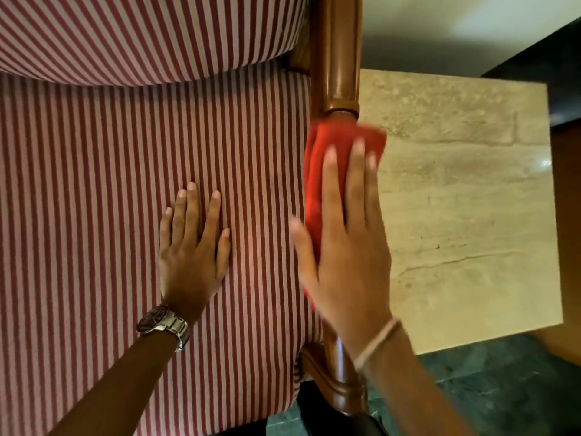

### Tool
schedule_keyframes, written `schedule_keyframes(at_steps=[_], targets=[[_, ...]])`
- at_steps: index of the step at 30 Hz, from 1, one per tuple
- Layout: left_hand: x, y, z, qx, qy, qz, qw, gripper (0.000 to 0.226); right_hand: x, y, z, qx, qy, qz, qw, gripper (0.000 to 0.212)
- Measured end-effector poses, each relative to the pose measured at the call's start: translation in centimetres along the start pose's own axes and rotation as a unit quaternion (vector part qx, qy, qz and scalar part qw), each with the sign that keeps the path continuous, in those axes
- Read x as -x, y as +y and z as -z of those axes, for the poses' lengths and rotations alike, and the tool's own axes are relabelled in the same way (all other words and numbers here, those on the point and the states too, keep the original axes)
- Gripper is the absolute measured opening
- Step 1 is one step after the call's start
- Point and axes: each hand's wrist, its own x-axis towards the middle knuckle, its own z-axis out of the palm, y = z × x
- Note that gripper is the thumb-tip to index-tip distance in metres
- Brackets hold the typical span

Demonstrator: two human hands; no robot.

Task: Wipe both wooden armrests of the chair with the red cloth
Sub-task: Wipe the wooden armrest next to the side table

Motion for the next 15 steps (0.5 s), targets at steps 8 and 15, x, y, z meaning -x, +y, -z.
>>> schedule_keyframes(at_steps=[8, 15], targets=[[0.1, -0.1, -0.1, -0.012, -0.002, 0.001, 1.0, 0.06, -6.0, -0.4, 0.5, 0.04, -0.001, 0.02, 0.999, 0.094], [-0.1, -0.5, -0.2, -0.009, -0.003, -0.007, 1.0, 0.061, 4.6, -0.1, 0.6, 0.034, -0.034, 0.022, 0.999, 0.096]])
